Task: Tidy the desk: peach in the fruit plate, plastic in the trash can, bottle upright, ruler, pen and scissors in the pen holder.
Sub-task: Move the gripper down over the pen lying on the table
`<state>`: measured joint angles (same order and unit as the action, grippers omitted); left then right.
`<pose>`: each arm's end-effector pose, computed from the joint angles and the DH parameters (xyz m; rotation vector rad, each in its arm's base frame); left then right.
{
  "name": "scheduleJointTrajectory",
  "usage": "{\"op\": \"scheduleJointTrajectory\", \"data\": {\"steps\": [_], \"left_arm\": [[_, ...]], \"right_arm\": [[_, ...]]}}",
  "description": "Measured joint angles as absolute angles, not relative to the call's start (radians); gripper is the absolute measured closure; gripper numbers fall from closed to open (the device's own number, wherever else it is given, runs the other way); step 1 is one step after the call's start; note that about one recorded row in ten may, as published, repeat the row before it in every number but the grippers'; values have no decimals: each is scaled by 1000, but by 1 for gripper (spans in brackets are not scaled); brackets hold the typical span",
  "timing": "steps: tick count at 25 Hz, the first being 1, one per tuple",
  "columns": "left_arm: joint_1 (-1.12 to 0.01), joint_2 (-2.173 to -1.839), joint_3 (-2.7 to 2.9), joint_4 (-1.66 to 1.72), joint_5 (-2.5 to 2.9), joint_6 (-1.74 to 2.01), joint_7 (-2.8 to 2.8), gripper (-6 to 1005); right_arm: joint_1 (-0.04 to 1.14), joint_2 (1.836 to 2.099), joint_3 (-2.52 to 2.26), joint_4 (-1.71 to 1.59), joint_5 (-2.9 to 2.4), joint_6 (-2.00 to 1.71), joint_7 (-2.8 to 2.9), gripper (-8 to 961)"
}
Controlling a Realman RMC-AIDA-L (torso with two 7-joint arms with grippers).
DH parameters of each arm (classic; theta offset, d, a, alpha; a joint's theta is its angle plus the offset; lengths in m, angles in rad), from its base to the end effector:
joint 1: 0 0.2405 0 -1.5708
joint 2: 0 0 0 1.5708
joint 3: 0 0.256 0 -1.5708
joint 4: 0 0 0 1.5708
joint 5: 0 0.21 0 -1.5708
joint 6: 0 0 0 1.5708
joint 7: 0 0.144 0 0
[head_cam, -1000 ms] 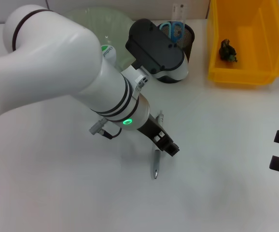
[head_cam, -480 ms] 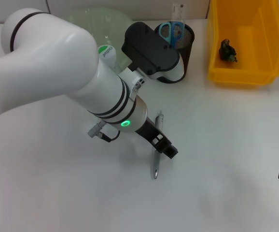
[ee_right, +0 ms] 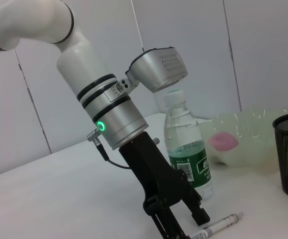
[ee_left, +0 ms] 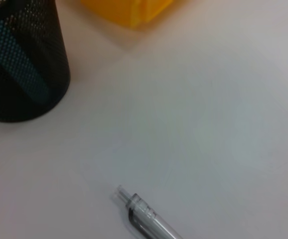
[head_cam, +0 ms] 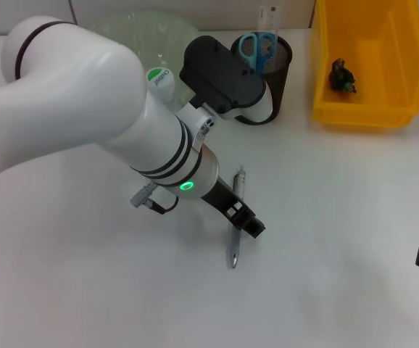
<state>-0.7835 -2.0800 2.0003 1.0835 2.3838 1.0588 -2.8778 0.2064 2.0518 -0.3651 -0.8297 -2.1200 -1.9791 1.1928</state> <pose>-0.1265 0.3387 -0.1307 -2.7147 -0.7510 0.4494 0.3392 0.2027 0.0699 -2.6185 0.6130 0.7570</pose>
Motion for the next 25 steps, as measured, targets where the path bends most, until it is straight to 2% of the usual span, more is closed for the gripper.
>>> {"op": "scheduleJointTrajectory", "data": {"steps": [10, 17, 23, 25], "left_arm": [[-784, -2080, 2004, 1081, 2384, 1048, -2877, 270], [-785, -2080, 2008, 1071, 2384, 1044, -2876, 482], [-786, -2080, 2008, 1068, 2384, 1043, -2876, 623], [-786, -2080, 2008, 1068, 2384, 1043, -2876, 635]], "right_arm": [[212, 2052, -365, -814, -2120, -1966, 1192, 218], [213, 2052, -365, -806, -2120, -1958, 1192, 223], [213, 2052, -365, -805, -2120, -1957, 1192, 228], [213, 2052, -365, -805, -2120, -1957, 1192, 230]]}}
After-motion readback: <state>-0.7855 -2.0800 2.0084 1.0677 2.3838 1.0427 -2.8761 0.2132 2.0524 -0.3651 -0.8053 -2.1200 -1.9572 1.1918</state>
